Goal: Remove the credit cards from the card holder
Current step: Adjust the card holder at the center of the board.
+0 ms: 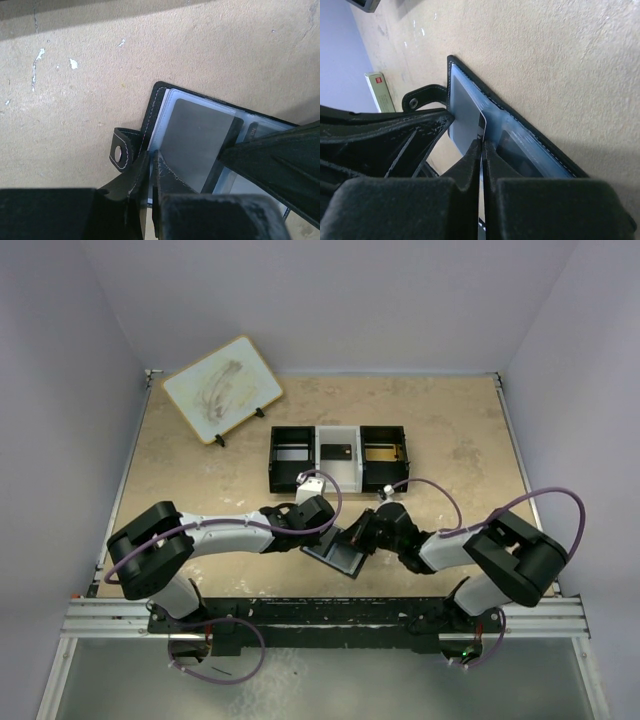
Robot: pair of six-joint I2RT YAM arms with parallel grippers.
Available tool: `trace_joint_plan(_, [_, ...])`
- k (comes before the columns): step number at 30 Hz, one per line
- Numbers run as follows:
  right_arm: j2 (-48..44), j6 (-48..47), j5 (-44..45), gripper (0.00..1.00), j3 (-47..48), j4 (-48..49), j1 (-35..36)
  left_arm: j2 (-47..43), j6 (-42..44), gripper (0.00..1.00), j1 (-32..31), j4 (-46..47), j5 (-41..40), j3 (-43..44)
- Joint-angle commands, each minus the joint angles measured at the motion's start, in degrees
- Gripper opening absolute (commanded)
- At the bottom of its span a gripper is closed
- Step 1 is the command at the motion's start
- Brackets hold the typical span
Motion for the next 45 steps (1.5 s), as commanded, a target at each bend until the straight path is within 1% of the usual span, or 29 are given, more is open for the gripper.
trace_joint_plan(1, [-4.2, -1.7, 0.2, 0.0, -1.6, -1.2, 0.2, 1.6, -1.6, 0.02, 0.2, 0.2, 1.2, -2.1])
trace_joint_plan(3, [-5.8, -2.1, -0.4, 0.0, -1.4, -2.4, 0.2, 1.6, -2.2, 0.02, 0.2, 0.3, 0.8, -2.3])
trace_joint_plan(7, [-7.9, -3.3, -0.4, 0.0, 0.4, -9.7, 0.0, 1.4, -3.0, 0.01, 0.2, 0.9, 0.6, -3.1])
trace_joint_plan(10, [-9.3, -3.8, -0.3, 0.0, 0.1, -12.5, -0.3, 1.2, -3.3, 0.01, 0.2, 0.9, 0.3, -3.5])
trace_joint_plan(13, [-10.6, -3.9, -0.4, 0.0, -0.7, -13.7, -0.8, 0.7, -3.5, 0.01, 0.2, 0.6, 0.1, -3.7])
trace_joint_plan(17, [-11.8, -4.1, -1.2, 0.0, -2.1, -11.9, -1.2, -0.9, -3.5, 0.02, 0.1, 0.4, 0.2, -3.5])
trace_joint_plan(18, [-12.0, -4.2, -1.6, 0.0, -2.0, -11.6, -1.3, -1.7, -3.6, 0.03, 0.1, 0.5, 0.4, -3.3])
trace_joint_plan(21, [-12.1, -4.5, -2.1, 0.0, -1.0, -11.6, -1.3, -4.5, -3.4, 0.13, -0.4, -0.1, 0.1, -2.0])
trace_joint_plan(25, [-12.5, -3.8, -0.2, 0.0, 0.6, -14.7, -1.3, -7.5, -2.7, 0.26, -2.2, -1.2, -2.2, 1.0])
trace_joint_plan(28, [-12.4, -3.5, 0.4, 0.0, 0.2, -14.5, -1.4, -8.0, -1.6, 0.28, -3.2, 2.0, 0.0, 1.5])
trace_joint_plan(31, [-11.9, -3.3, 0.0, 0.0, -0.4, -13.6, -1.5, -5.7, -0.9, 0.28, -3.2, 5.7, 3.0, 0.9])
trace_joint_plan(32, [-11.5, -3.2, -0.3, 0.0, -0.6, -13.0, -1.6, -4.7, -1.1, 0.26, -3.2, 6.1, 3.0, 0.7])
trace_joint_plan(34, [-10.9, -3.1, -0.6, 0.0, -0.8, -11.8, -1.6, -1.7, -2.3, 0.21, -3.2, 5.1, 1.7, 0.7])
trace_joint_plan(38, [-10.1, -3.1, -1.4, 0.0, -0.8, -10.3, -1.6, 2.8, -4.8, 0.15, -3.2, 0.2, -4.1, 1.2])
trace_joint_plan(40, [-10.2, -2.7, -1.2, 0.04, -1.3, -9.5, -1.6, 4.5, -5.4, 0.12, -3.2, -1.9, -5.3, 1.6])
trace_joint_plan(43, [-9.8, -1.6, -1.7, 0.09, -3.0, -5.6, -1.6, 4.7, -5.8, 0.1, -3.9, -2.5, -6.1, 1.3])
trace_joint_plan(45, [-9.2, -1.4, -2.0, 0.16, -3.9, -3.0, -1.7, 4.1, -5.7, 0.1, -4.1, -1.9, -5.7, 0.9])
